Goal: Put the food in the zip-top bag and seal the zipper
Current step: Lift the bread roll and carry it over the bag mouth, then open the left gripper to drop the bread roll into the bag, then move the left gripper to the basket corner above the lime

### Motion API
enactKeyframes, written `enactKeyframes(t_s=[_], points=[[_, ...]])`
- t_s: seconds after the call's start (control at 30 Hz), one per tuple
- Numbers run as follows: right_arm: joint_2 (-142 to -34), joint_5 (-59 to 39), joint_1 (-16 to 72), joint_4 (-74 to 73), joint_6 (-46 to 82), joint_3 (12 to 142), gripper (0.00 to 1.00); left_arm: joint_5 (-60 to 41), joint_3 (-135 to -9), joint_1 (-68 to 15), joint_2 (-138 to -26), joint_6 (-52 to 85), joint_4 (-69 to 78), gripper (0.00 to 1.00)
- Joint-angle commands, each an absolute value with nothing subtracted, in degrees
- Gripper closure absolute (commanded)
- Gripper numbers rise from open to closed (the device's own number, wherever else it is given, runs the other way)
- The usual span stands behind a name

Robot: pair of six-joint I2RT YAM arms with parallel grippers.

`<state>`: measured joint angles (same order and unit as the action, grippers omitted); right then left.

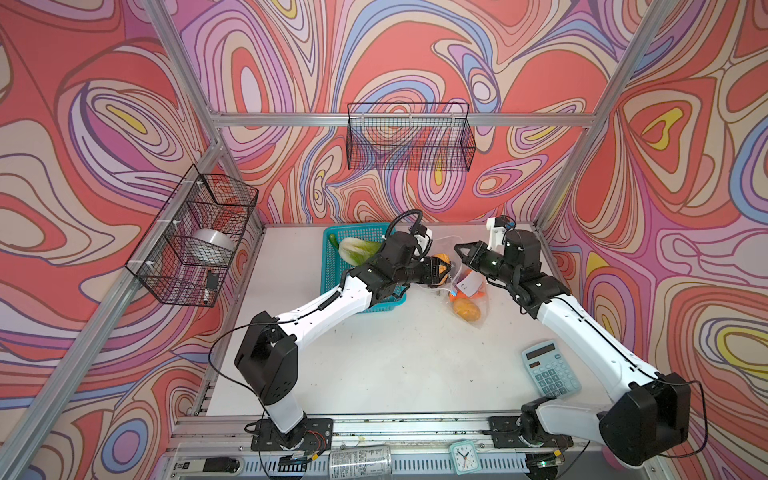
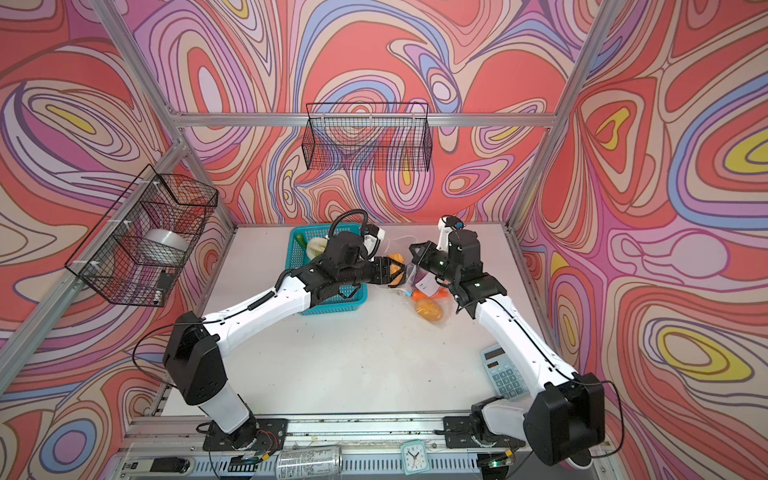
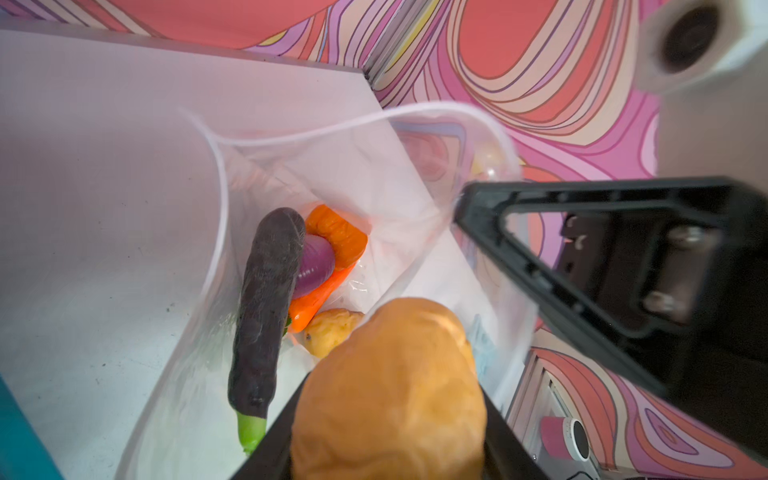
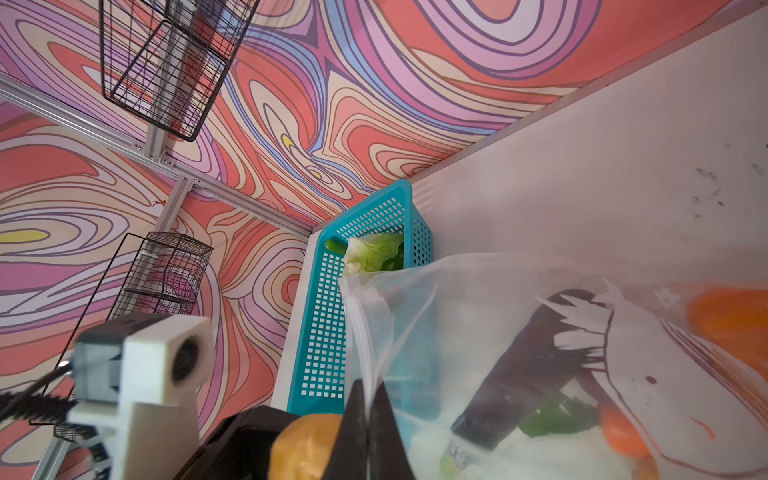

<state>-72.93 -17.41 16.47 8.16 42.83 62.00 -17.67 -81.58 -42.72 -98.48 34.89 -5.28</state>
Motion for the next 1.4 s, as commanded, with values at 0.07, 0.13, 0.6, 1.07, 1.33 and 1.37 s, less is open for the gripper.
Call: enactKeyframes(t_s=[0.07, 0.13, 0.6, 1.07, 1.33, 1.37], points=[[-71.1, -17.9, 16.5, 7.1, 42.1, 61.6, 1.00, -15.5, -85.2, -42.9, -101.6, 33.2, -4.4, 0.60], [-71.1, -18.8, 16.5, 6.5, 42.6, 61.6, 1.00, -13.7, -86.4, -43.1, -102.9, 32.8, -5.2, 0.59], [-72.0, -21.0, 16.5, 4.5, 43.0, 61.5, 1.00, -6.6, -97.8, -44.5, -111.2, 31.4, -21.2, 0.19], [-72.8, -18.7, 16.5, 6.1, 42.8, 61.3, 1.00, -3.5, -94.2, -43.8, -96.6, 26.7, -24.9, 0.00], [-73.0, -19.0, 16.5, 6.1, 42.6, 61.5, 1.00, -1.1, -86.5, -34.6, -89.8, 26.8, -23.1, 0.00], [-72.9, -18.9, 16.5, 6.2, 42.6, 61.4, 1.00, -0.3, -86.0, -33.1, -89.4, 26.2, -23.3, 0.00]])
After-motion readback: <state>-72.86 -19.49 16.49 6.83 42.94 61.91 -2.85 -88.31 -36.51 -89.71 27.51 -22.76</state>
